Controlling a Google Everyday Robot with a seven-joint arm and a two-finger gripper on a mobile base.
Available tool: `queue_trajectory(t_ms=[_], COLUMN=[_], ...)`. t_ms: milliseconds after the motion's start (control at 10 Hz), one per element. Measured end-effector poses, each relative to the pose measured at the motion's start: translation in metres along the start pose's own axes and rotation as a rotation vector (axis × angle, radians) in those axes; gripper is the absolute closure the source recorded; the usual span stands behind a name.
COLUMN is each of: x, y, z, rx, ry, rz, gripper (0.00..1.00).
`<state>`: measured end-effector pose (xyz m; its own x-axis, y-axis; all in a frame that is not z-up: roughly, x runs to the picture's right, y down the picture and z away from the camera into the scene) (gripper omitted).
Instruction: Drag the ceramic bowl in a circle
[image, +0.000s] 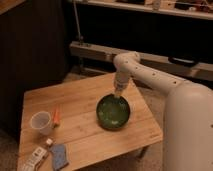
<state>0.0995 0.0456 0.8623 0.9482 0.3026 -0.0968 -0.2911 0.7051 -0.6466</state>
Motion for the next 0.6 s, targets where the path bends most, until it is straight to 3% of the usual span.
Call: queue_trajectory(t_ms=[200, 400, 600], x=[0.044, 0.086, 0.094], y=[0.013, 0.046, 0.086], z=[0.016, 0.032, 0.035], rx=[-0.037, -0.097, -0.145], ry=[0.026, 0.045, 0.043], rz=[0.053, 0.076, 0.046], gripper=[1.0, 1.0, 1.0])
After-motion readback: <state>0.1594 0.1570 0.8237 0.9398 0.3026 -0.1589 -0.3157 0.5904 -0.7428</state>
